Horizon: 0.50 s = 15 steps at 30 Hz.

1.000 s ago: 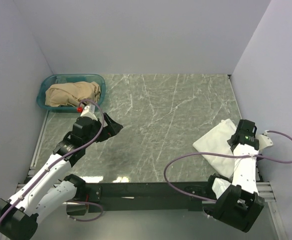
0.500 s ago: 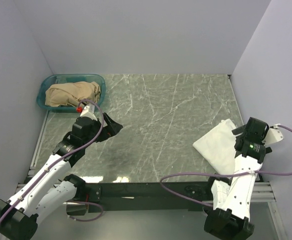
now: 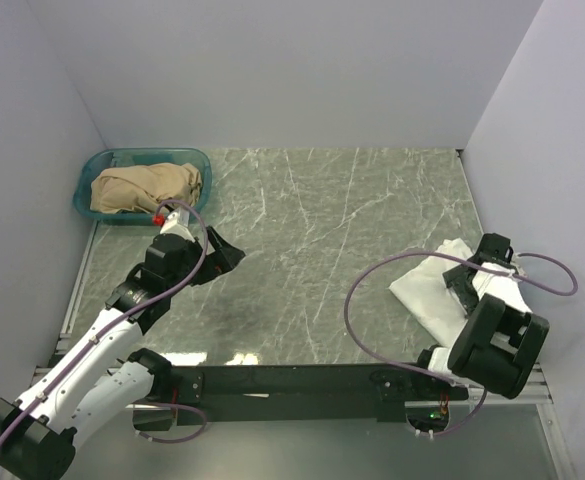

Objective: Fold and stack the t-shirts
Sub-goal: Neatly place the folded tshirt to the corner

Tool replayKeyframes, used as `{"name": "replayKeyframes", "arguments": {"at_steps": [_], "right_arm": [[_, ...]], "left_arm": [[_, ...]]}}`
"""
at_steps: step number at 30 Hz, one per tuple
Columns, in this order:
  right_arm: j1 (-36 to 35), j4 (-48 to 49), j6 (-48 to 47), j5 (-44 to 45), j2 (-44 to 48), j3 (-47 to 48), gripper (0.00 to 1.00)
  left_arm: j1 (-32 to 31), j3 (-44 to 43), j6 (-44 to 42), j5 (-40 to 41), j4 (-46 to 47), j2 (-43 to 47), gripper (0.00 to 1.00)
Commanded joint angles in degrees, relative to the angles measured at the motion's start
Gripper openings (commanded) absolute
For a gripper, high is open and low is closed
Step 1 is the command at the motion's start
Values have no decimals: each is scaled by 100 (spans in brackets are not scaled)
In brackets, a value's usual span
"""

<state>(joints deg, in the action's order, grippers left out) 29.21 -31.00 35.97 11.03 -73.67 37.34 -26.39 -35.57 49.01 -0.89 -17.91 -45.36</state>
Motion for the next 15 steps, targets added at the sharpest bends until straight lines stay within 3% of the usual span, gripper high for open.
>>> {"name": "replayKeyframes", "arguments": {"at_steps": [1,7,15], "right_arm": [[155,683,208,-83,-332,45,93],[296,921,412,-320,-289,-52,93],[226,86,-633,-1259,1230,853,93]], "left_arm": [[-15,-55,-15,246,16,-25,99],[-15,-134,-23,352,-72,-95,99],[-15,-275,3,554,-195,-87,99]]}}
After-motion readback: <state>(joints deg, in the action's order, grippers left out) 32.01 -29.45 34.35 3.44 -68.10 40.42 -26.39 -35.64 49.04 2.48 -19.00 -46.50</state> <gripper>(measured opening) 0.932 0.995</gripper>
